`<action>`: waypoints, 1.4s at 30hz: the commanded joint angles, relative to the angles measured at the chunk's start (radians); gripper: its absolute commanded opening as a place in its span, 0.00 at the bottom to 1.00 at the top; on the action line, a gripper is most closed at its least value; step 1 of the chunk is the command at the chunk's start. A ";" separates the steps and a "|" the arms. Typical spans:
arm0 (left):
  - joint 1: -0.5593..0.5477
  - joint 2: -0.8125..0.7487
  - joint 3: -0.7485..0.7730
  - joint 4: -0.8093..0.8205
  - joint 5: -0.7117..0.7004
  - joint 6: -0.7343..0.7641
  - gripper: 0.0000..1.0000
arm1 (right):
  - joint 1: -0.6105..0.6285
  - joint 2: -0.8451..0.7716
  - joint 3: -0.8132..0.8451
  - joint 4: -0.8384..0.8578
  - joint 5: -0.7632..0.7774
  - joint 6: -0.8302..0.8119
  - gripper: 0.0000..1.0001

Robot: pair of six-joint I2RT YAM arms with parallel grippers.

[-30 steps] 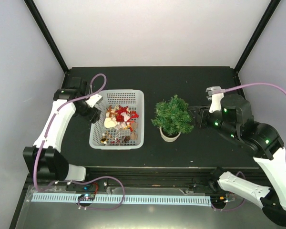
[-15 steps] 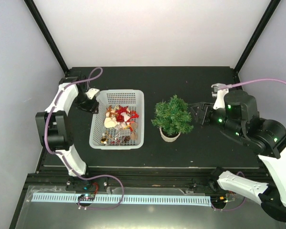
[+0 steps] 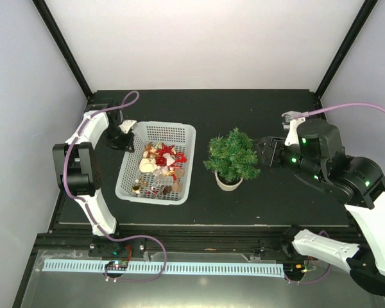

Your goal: Decorate the small christmas tree

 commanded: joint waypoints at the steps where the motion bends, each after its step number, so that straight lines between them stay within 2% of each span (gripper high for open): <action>1: -0.006 0.020 0.032 0.017 -0.019 0.001 0.21 | 0.006 -0.012 -0.026 0.011 0.022 -0.007 0.52; 15: 0.045 0.023 0.061 0.046 -0.092 -0.002 0.18 | 0.005 -0.013 -0.064 0.038 0.037 -0.010 0.52; 23: 0.095 0.048 0.111 0.047 -0.034 -0.076 0.18 | 0.005 -0.002 -0.079 0.058 0.040 -0.016 0.52; 36: 0.092 0.121 0.225 0.021 0.069 -0.110 0.19 | 0.006 0.035 -0.104 0.092 0.035 -0.021 0.52; 42: 0.071 0.143 0.250 0.010 0.125 -0.100 0.23 | 0.006 0.058 -0.102 0.105 0.027 -0.023 0.52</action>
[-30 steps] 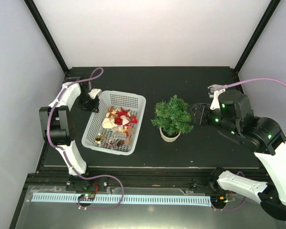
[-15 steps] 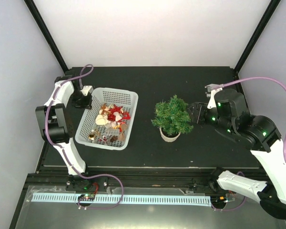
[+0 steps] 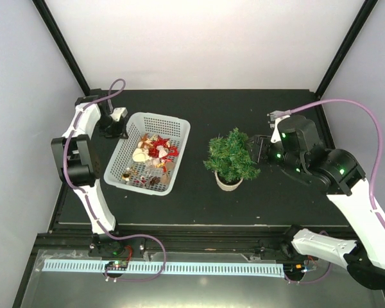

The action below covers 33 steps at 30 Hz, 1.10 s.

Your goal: Decorate the small christmas tree

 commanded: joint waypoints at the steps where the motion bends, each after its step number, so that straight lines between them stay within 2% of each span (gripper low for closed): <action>1: -0.020 0.009 0.046 -0.015 0.082 -0.009 0.24 | 0.004 0.015 0.001 0.026 0.007 -0.014 0.52; 5: -0.019 -0.001 0.034 -0.008 0.080 -0.002 0.32 | 0.005 0.030 0.021 0.022 0.008 -0.020 0.52; 6: -0.019 -0.004 0.031 -0.008 0.076 0.002 0.38 | 0.004 0.032 0.025 0.019 0.009 -0.021 0.52; 8: -0.013 -0.018 0.027 -0.002 0.066 0.008 0.52 | 0.005 0.038 0.035 0.015 0.009 -0.024 0.52; 11: 0.006 -0.065 -0.007 0.037 0.056 0.033 0.82 | 0.004 0.041 0.042 0.006 0.011 -0.030 0.53; 13: 0.015 -0.098 -0.036 0.075 0.030 0.067 0.98 | 0.005 0.042 0.038 0.006 0.005 -0.032 0.53; 20: 0.016 -0.197 -0.037 0.095 -0.037 0.190 0.97 | 0.005 0.043 0.052 -0.031 0.010 -0.036 0.54; 22: 0.015 -0.274 -0.055 0.085 0.017 0.268 0.86 | 0.007 0.040 0.068 -0.079 0.017 -0.048 0.55; 23: 0.013 -0.306 -0.068 0.082 0.045 0.295 0.84 | 0.006 0.033 0.070 -0.098 0.012 -0.060 0.57; 25: 0.006 -0.379 -0.122 0.089 0.093 0.342 0.83 | 0.009 0.011 0.055 -0.117 -0.007 -0.079 0.60; 27: -0.017 -0.433 -0.195 0.105 0.103 0.376 0.88 | 0.011 -0.003 0.044 -0.136 -0.022 -0.087 0.63; 29: -0.046 -0.445 -0.233 0.057 0.114 0.433 0.88 | 0.012 -0.001 0.039 -0.184 -0.007 -0.084 0.67; 31: -0.065 -0.434 -0.253 -0.001 0.130 0.464 0.82 | 0.012 0.009 0.034 -0.217 0.002 -0.079 0.72; 33: -0.071 -0.415 -0.262 -0.082 0.206 0.501 0.78 | 0.013 0.005 0.001 -0.220 0.006 -0.077 0.78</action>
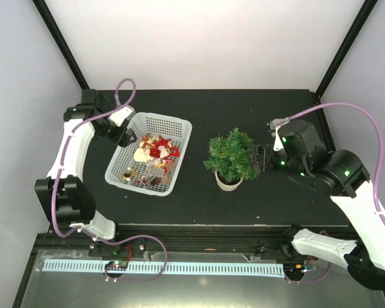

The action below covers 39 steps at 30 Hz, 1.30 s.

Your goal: Decorate the small christmas tree

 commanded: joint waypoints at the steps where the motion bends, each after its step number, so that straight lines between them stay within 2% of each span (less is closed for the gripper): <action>1: -0.027 0.054 -0.053 -0.154 0.159 0.136 0.78 | 0.006 -0.003 -0.051 -0.057 0.000 -0.010 0.81; 3: -0.039 0.036 -0.096 -0.142 0.187 0.148 0.78 | 0.007 -0.023 -0.076 -0.027 -0.013 -0.009 0.85; 7: -0.108 -0.007 -0.218 -0.103 0.127 0.175 0.79 | 0.006 -0.021 -0.092 -0.038 0.005 -0.012 0.86; 11: -0.177 -0.046 -0.323 -0.065 0.067 0.199 0.77 | 0.008 -0.018 -0.096 -0.055 0.012 -0.007 0.61; 13: -0.192 -0.049 -0.362 -0.031 0.042 0.200 0.75 | 0.007 -0.026 -0.101 -0.045 0.004 -0.005 0.55; 16: -0.207 -0.019 -0.390 0.037 -0.018 0.172 0.69 | 0.007 -0.034 -0.106 -0.036 -0.012 0.004 0.56; 22: -0.208 -0.009 -0.384 0.156 -0.096 0.117 0.69 | 0.008 -0.052 -0.108 -0.037 -0.031 0.010 0.58; 30: -0.212 0.046 -0.370 0.134 -0.064 0.136 0.66 | 0.008 -0.088 -0.152 -0.047 -0.029 0.037 0.58; 35: -0.213 0.074 -0.385 0.167 -0.085 0.137 0.59 | 0.007 -0.100 -0.155 -0.047 -0.033 0.048 0.58; 39: -0.212 0.107 -0.372 0.174 -0.102 0.139 0.44 | 0.008 -0.101 -0.152 -0.048 -0.036 0.052 0.59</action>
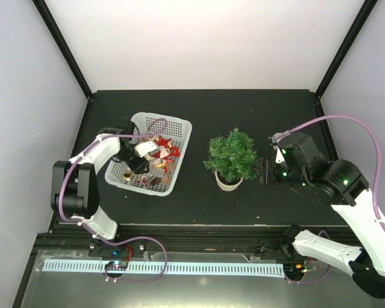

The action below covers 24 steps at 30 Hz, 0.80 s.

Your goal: Decorate the small christmas tree

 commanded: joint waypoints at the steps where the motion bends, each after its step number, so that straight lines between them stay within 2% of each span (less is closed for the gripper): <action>1: -0.006 0.040 0.029 0.022 -0.019 0.014 0.40 | 0.006 -0.011 0.000 -0.006 -0.007 0.018 0.59; 3: -0.006 0.050 0.035 0.017 -0.015 0.016 0.35 | 0.005 -0.009 0.003 -0.009 -0.008 0.018 0.59; 6: -0.006 0.059 0.038 0.012 -0.013 0.018 0.32 | 0.005 -0.007 0.005 -0.011 -0.008 0.019 0.59; 11: -0.006 0.034 0.052 -0.017 -0.009 0.011 0.03 | 0.006 -0.008 0.006 -0.015 -0.007 0.018 0.59; 17: -0.006 -0.060 0.162 -0.139 0.011 -0.022 0.01 | 0.006 -0.021 0.024 -0.002 -0.032 -0.010 0.59; 20: -0.010 -0.096 0.307 -0.278 0.040 -0.046 0.02 | 0.007 -0.032 0.056 0.019 -0.078 -0.076 0.59; 24: -0.022 -0.133 0.535 -0.469 0.011 -0.046 0.02 | 0.010 -0.048 0.119 0.032 -0.079 -0.174 0.64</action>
